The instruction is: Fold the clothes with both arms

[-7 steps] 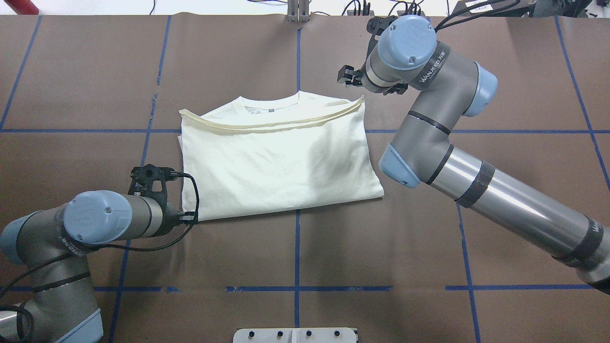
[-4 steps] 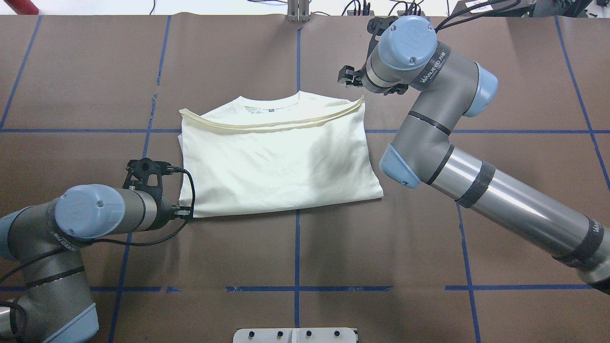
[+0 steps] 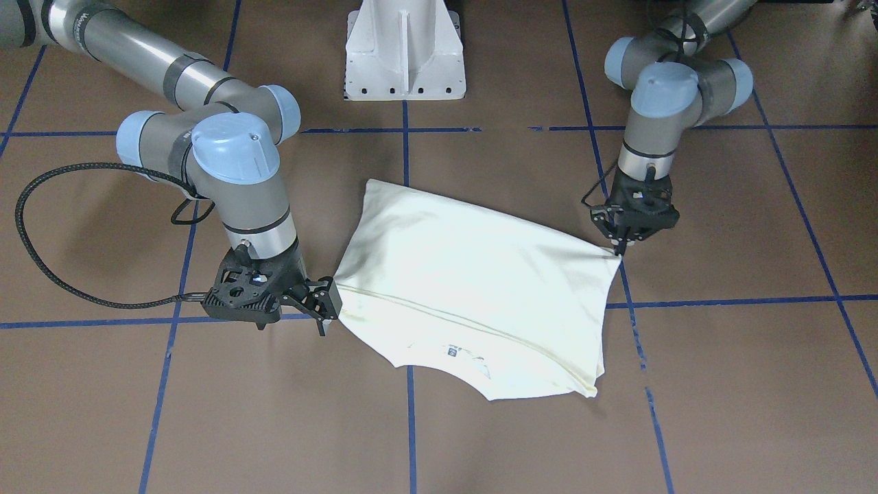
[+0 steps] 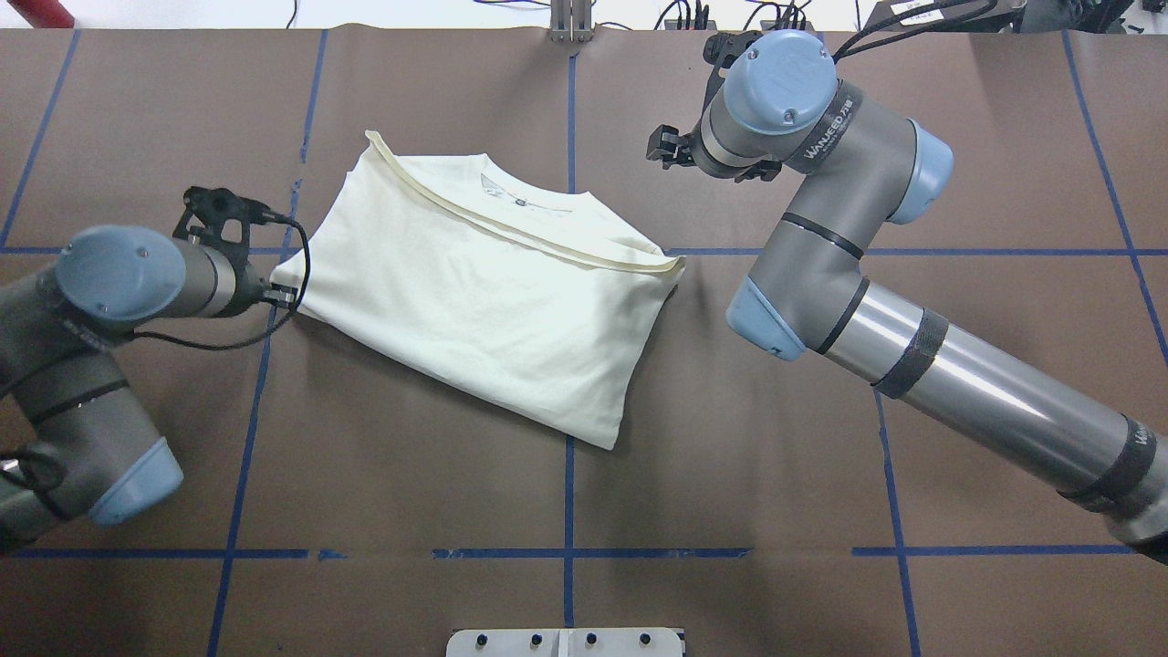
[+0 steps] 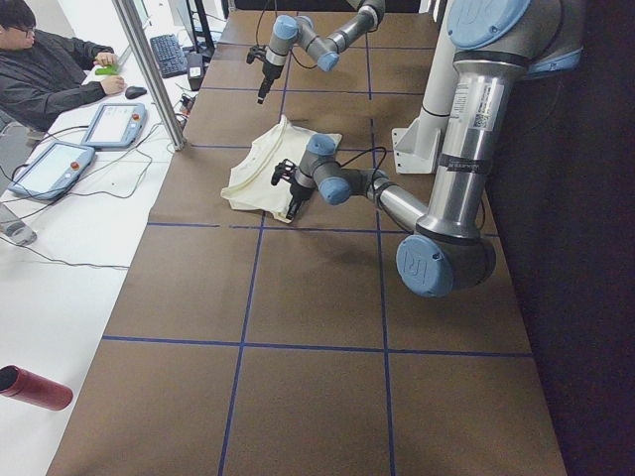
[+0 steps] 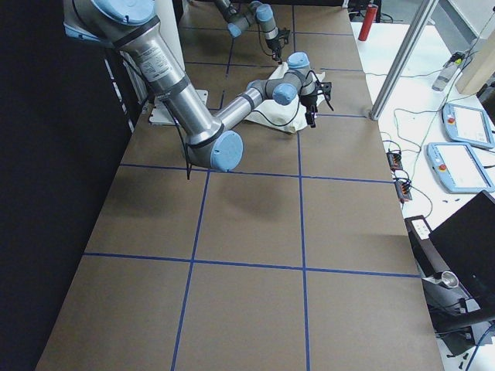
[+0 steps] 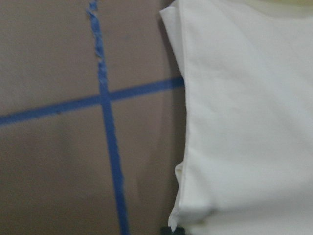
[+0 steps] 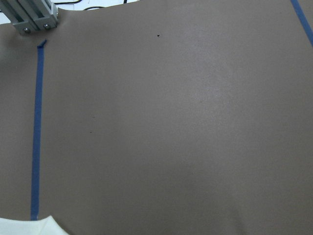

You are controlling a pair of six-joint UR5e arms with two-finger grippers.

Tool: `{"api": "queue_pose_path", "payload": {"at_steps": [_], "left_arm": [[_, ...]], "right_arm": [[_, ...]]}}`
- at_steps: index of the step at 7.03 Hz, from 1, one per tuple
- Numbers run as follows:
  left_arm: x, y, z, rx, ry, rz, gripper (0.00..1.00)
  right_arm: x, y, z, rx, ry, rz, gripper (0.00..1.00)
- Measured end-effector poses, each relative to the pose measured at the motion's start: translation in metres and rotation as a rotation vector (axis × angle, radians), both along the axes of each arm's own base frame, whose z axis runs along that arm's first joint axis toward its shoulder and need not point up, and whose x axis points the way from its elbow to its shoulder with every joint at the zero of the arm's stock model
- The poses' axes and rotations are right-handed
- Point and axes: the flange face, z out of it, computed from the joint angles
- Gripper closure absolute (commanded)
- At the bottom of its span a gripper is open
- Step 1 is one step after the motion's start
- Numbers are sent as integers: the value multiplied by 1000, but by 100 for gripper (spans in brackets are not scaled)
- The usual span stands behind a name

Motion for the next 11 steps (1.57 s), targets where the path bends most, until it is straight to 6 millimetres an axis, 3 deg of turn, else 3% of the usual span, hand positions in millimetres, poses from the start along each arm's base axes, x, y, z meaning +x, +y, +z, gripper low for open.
{"api": "queue_pose_path", "payload": {"at_steps": [2, 4, 6, 7, 8, 10, 11], "left_arm": [[-6, -89, 6, 30, -53, -47, 100], [10, -172, -12, 63, -44, -91, 100], [34, -222, -28, 100, -22, -107, 100], [37, -232, -26, 113, -20, -115, 54], [31, -240, -25, 123, -23, -128, 1], [9, -243, -20, 172, -1, -125, 0], [-8, -236, -17, 186, 44, -97, 0]], "right_arm": [[0, 1, -2, 0, -4, 2, 0], [1, 1, -4, 2, -7, 3, 0], [3, 3, -7, 5, -14, 6, 0], [4, 5, -11, 10, -21, 7, 0], [4, 6, -13, 13, -25, 7, 0], [-4, 12, -21, 14, -37, 3, 0], [-18, 22, -29, 0, -57, 2, 4]]}}
